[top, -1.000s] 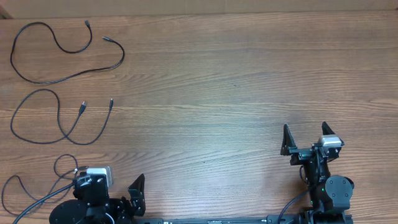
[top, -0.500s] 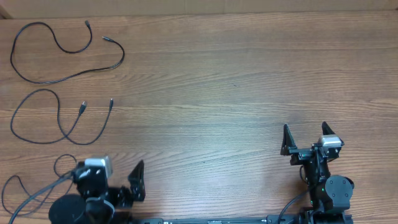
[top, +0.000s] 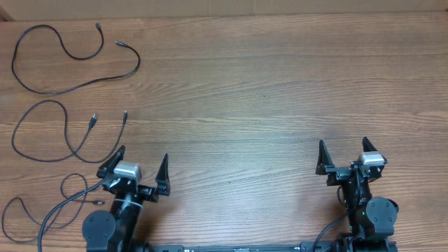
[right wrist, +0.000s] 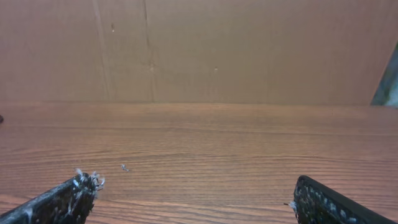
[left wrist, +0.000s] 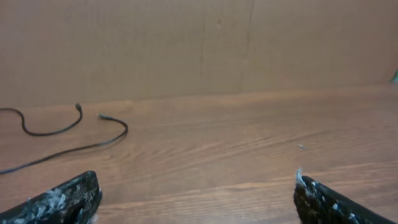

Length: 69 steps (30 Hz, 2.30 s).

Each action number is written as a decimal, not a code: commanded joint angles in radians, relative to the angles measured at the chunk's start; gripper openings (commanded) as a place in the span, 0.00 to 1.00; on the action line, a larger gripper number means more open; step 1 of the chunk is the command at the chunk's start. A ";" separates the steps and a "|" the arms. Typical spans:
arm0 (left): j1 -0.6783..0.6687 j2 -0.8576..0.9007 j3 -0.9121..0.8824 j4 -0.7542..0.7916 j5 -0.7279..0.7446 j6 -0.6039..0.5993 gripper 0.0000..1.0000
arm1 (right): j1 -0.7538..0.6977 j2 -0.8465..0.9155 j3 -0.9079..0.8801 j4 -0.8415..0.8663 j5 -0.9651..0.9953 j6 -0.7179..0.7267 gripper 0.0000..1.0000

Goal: Untangle cables

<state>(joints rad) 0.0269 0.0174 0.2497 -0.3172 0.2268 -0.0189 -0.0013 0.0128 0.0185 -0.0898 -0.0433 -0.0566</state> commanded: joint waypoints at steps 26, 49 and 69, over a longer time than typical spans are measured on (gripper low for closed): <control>-0.041 -0.014 -0.245 0.250 -0.365 -0.054 1.00 | -0.005 -0.010 -0.010 0.006 0.012 -0.004 1.00; -0.040 -0.014 -0.245 0.248 -0.339 0.019 1.00 | -0.005 -0.010 -0.010 0.006 0.012 -0.004 1.00; -0.040 -0.013 -0.245 0.248 -0.338 0.019 1.00 | -0.005 -0.010 -0.010 0.006 0.012 -0.004 1.00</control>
<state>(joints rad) -0.0071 0.0128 0.0086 -0.0681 -0.1165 -0.0154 -0.0013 0.0128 0.0185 -0.0898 -0.0437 -0.0559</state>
